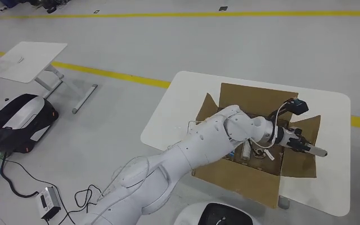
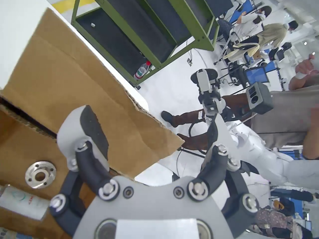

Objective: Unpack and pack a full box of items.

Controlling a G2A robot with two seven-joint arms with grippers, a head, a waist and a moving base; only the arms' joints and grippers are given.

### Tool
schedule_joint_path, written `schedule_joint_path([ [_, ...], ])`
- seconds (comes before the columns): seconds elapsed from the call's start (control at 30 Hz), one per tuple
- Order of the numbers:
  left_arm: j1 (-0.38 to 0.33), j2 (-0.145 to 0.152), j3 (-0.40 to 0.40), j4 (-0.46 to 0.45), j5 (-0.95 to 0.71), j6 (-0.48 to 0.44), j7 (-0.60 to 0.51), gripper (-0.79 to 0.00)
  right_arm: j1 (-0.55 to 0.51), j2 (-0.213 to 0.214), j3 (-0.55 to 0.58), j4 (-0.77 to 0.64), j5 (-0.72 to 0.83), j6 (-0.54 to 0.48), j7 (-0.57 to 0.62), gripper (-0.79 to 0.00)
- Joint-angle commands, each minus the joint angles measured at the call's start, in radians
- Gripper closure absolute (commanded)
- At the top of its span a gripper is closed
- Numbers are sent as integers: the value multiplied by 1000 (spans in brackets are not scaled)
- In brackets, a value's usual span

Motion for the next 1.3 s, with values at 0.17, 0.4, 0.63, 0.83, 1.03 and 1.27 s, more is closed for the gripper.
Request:
schedule_joint_path([
  [0.17,149,104,-147,-258,346,167,-36,-785,12,8,26,-116,-158,-20,121,0],
  [0.4,246,149,-191,-418,598,303,-113,-785,41,10,16,-189,-279,7,362,0],
  [0.63,275,159,-205,-446,641,339,-152,-785,55,9,1,-183,-277,13,392,0],
  [0.83,275,159,-205,-446,641,339,-152,-785,55,9,1,-183,-277,13,392,0],
  [1.03,275,159,-205,-446,641,339,-152,-785,55,9,1,-183,-277,13,392,0],
  [1.27,275,159,-205,-446,641,339,-152,-785,55,9,1,-183,-277,13,392,0],
])
